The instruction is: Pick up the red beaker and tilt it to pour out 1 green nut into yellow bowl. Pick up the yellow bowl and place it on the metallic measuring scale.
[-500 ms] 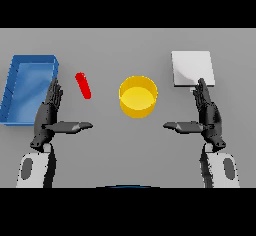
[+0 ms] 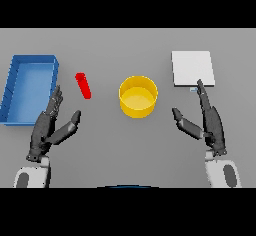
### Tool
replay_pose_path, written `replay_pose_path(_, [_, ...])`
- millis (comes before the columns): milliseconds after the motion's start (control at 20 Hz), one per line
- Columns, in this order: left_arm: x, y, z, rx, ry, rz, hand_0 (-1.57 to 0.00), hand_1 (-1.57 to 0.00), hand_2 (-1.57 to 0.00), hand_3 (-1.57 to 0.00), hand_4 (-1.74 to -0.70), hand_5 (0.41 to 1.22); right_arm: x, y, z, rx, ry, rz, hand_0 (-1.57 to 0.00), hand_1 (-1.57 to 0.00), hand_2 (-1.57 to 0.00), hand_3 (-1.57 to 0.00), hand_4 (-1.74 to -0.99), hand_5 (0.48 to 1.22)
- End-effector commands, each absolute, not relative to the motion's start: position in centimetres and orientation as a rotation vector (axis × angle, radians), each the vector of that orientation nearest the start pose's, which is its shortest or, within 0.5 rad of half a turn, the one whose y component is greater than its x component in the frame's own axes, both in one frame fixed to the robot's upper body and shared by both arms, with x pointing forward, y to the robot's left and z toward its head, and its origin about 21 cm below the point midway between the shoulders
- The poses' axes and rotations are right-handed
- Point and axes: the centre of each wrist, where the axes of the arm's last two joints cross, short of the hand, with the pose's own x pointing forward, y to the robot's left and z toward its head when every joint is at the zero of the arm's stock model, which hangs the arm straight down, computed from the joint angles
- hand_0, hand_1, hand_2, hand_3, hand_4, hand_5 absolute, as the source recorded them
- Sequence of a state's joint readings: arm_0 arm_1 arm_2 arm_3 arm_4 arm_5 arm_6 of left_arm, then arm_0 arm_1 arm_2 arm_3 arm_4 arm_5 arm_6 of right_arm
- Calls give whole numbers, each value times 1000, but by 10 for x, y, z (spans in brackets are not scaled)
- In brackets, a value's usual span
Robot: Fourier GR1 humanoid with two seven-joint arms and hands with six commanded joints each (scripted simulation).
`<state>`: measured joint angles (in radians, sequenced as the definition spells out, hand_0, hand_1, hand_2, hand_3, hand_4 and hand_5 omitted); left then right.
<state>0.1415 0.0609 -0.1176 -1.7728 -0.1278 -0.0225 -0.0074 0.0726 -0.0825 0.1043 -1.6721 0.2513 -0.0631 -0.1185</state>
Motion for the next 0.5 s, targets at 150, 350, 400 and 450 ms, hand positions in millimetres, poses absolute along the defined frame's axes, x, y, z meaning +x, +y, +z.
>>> replay_pose_path(150, [211,225,25,78,-1577,-242,1,1,1,1,-1139,652,227,-224,10,-208,-1701,286,1,1,1,1,-1118,600])
replay_pose_path(350, [228,221,14,77,-1521,-251,1,1,1,1,-1137,647,228,-225,12,-163,-1712,280,1,1,1,1,-1180,627])
replay_pose_path(400, [234,222,10,72,-1511,-248,1,1,1,1,-1145,643,226,-225,11,-150,-1704,283,1,1,1,1,-1189,626])
replay_pose_path(450, [242,223,9,68,-1503,-249,1,1,1,1,-1158,645,227,-224,10,-137,-1709,279,1,1,1,1,-1197,627])
